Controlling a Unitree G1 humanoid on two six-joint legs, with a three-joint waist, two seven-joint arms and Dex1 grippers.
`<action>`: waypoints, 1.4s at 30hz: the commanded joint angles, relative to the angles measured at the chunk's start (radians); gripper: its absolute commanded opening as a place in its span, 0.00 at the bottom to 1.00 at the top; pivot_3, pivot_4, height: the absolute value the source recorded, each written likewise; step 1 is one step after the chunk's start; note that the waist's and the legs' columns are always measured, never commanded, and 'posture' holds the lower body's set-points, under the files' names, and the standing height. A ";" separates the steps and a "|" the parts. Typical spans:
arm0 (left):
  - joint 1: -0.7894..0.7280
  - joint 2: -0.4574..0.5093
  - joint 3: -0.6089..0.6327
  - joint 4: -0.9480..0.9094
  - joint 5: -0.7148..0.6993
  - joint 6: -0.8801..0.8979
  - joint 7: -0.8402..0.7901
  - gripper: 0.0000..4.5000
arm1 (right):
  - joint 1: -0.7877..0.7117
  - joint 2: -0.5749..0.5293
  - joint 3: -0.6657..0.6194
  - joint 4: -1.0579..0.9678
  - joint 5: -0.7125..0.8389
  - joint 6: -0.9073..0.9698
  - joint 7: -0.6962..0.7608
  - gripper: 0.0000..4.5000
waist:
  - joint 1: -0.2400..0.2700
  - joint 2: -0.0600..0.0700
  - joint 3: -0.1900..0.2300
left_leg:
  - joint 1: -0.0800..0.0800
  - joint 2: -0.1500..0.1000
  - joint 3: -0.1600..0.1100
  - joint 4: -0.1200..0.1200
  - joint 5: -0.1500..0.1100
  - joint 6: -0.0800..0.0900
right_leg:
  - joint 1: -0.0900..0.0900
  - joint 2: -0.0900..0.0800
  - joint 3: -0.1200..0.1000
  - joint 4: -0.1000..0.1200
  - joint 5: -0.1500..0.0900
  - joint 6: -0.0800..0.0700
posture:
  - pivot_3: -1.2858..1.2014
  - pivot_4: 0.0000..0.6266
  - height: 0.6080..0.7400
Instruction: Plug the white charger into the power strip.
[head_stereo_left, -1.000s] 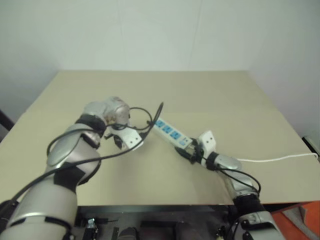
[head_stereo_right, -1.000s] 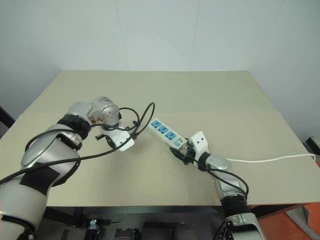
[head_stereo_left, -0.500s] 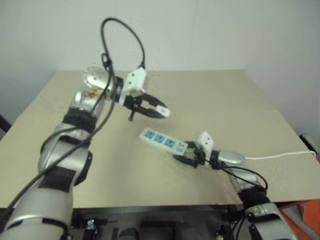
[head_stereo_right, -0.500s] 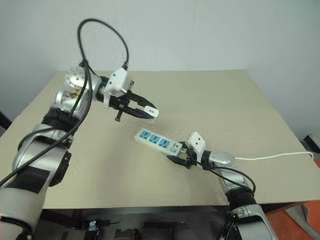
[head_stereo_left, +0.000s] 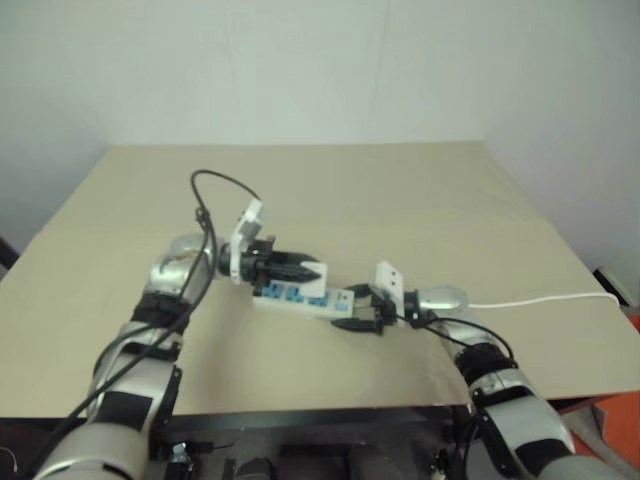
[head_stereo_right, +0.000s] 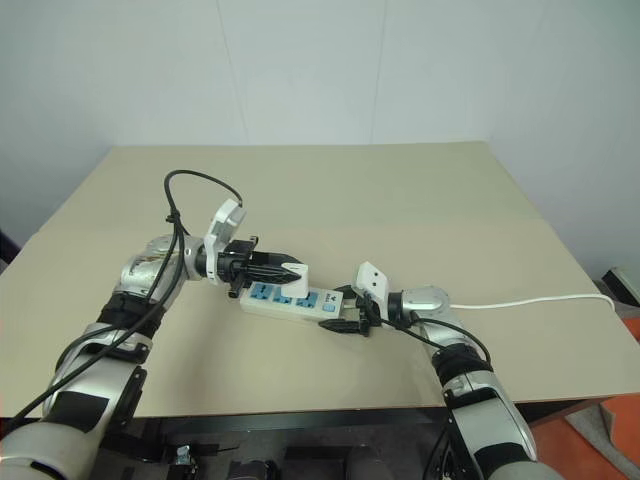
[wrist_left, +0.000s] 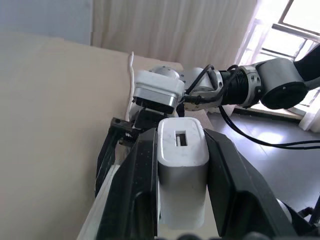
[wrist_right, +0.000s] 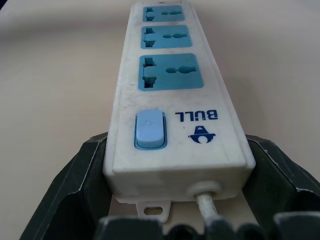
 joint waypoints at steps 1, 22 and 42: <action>-0.004 -0.002 0.035 0.009 0.021 -0.023 -0.008 0.22 | -0.008 0.013 0.016 0.036 -0.022 -0.034 0.026 0.76 | -0.001 0.000 0.000 | 0.001 0.000 0.000 0.000 0.000 0.000 | 0.001 0.000 0.000 0.000 0.000 0.000 | 0.52 0.24 1.00; -0.120 -0.103 0.031 0.403 0.118 -0.269 -0.048 0.22 | 0.026 0.024 0.025 0.011 -0.035 -0.013 0.042 0.76 | -0.002 0.000 0.000 | 0.003 0.000 0.001 -0.002 0.000 0.000 | 0.002 0.000 0.001 -0.001 0.000 0.000 | 0.52 0.24 1.00; -0.203 -0.143 0.012 0.583 0.221 -0.417 -0.048 0.22 | 0.050 0.021 0.032 -0.032 -0.045 0.015 0.021 0.76 | -0.002 0.000 0.000 | 0.003 -0.001 0.000 -0.003 0.000 0.000 | 0.002 0.000 0.001 -0.002 -0.001 0.001 | 0.52 0.24 1.00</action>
